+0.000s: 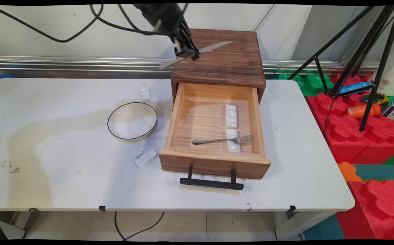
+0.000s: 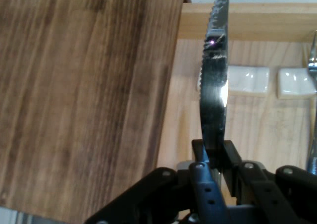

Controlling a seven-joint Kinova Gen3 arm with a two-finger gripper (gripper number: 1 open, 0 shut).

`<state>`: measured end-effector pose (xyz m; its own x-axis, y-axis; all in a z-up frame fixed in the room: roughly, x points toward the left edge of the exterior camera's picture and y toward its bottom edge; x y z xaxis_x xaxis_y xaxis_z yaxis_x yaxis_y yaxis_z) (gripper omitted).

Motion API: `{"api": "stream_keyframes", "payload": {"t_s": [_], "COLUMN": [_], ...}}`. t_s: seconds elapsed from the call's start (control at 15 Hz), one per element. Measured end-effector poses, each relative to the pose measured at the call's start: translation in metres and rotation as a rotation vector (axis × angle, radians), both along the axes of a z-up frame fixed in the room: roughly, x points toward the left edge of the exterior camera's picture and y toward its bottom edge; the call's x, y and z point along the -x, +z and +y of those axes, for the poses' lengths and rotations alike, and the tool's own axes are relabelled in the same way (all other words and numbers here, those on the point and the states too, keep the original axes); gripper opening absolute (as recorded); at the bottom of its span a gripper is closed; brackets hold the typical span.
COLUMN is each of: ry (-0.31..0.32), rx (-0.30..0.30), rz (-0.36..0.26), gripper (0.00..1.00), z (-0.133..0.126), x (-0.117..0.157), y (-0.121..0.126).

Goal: Place the picked object into the drawer

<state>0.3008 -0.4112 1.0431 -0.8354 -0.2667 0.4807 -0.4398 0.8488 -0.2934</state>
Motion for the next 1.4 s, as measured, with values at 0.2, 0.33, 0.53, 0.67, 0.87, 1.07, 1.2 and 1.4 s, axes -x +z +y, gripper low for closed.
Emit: {"api": "stream_keyframes", "payload": {"t_s": [0.2,0.33,0.53,0.67,0.87,1.07,1.2,1.4], "ry": [-0.008,-0.013,-0.022,-0.031,-0.054,-0.073,-0.084,-0.095], "rx": [-0.025,-0.042,-0.071,-0.080,-0.089,-0.087,-0.085,-0.096], "rz": [-0.011,-0.016,-0.025,-0.028,-0.034,-0.035,-0.033,-0.025], "gripper": [0.00,0.00,0.00,0.00,0.00,0.00,0.00,0.00], "z": [-0.006,-0.010,-0.018,-0.022,-0.030,-0.037,-0.042,-0.051], "x": [0.016,0.026,0.043,0.050,0.063,0.070,0.074,0.078], "y": [-0.015,-0.027,-0.051,-0.064,-0.087,-0.104,-0.116,-0.136]}}
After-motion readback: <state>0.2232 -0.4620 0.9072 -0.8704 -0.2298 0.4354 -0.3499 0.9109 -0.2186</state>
